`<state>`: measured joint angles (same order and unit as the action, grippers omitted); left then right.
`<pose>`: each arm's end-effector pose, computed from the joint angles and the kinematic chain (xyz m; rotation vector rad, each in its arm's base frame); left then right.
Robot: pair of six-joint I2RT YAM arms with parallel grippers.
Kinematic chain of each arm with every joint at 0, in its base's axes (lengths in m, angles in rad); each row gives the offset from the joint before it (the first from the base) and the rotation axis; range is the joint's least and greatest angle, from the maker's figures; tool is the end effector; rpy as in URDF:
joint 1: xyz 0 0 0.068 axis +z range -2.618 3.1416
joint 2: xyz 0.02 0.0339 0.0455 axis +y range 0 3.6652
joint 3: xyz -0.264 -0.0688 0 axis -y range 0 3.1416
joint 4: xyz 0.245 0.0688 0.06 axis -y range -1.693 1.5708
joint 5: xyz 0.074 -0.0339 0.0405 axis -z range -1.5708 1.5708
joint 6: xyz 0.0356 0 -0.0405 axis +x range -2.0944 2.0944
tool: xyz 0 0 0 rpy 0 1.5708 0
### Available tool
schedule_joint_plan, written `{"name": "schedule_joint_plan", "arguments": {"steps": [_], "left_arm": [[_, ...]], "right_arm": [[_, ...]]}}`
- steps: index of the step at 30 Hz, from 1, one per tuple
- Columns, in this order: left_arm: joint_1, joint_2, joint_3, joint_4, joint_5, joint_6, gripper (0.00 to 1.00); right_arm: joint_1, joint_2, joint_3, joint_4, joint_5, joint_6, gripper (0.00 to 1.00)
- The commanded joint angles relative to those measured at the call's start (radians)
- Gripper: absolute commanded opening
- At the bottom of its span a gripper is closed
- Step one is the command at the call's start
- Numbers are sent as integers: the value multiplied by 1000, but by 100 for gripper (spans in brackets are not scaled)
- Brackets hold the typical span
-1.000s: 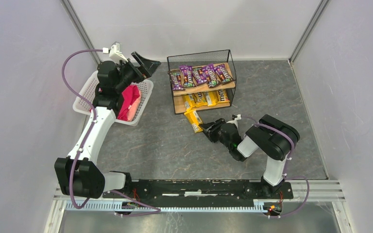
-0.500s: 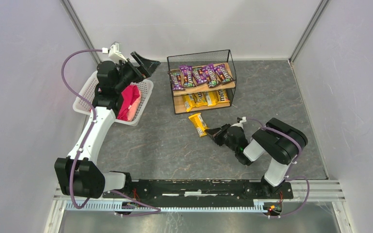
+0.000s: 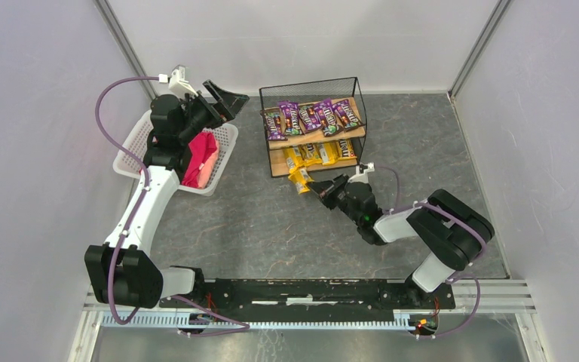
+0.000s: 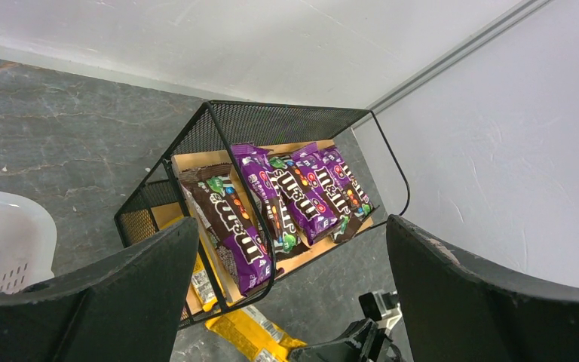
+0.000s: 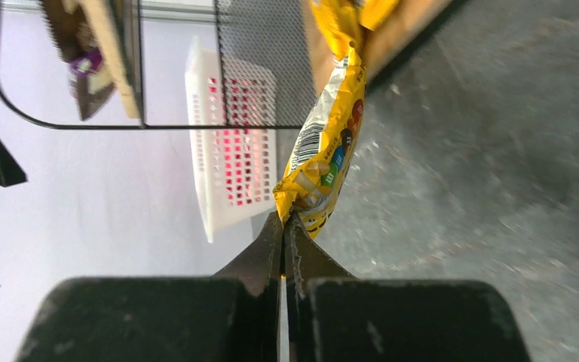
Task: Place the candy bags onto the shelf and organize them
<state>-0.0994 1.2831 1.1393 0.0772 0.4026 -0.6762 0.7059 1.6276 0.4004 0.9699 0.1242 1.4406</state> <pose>0.2998 -0.0439 0.3838 -0.1707 1.7052 -0.9135 0.2158 0.1781 0.1388 0.8334 1.8902 1.3366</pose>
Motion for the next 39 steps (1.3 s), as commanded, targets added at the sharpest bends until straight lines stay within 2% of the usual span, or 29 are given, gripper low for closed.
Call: {"name": "schedule_joint_plan", "arguments": {"steps": [1,7,17,26,36,39], "left_arm": [[7,-15,21,37,23,-5,100],[15,-16,19,42,28,-11,100],[16,-9,17,46,32,-16,100],[26,-6,14,52,38,-23,100],[24,-4,14,53,38,-23,100],[25,-5,14,53,39,-23,100]], "right_arm": [[5,6,100,0,41,-30,0],[6,57,195,-15,69,-41,0],[4,262,426,-92,158,-113,0],[8,388,498,-135,210,-135,1],[38,468,578,-185,233,-148,11],[43,475,589,-184,226,-156,17]]}}
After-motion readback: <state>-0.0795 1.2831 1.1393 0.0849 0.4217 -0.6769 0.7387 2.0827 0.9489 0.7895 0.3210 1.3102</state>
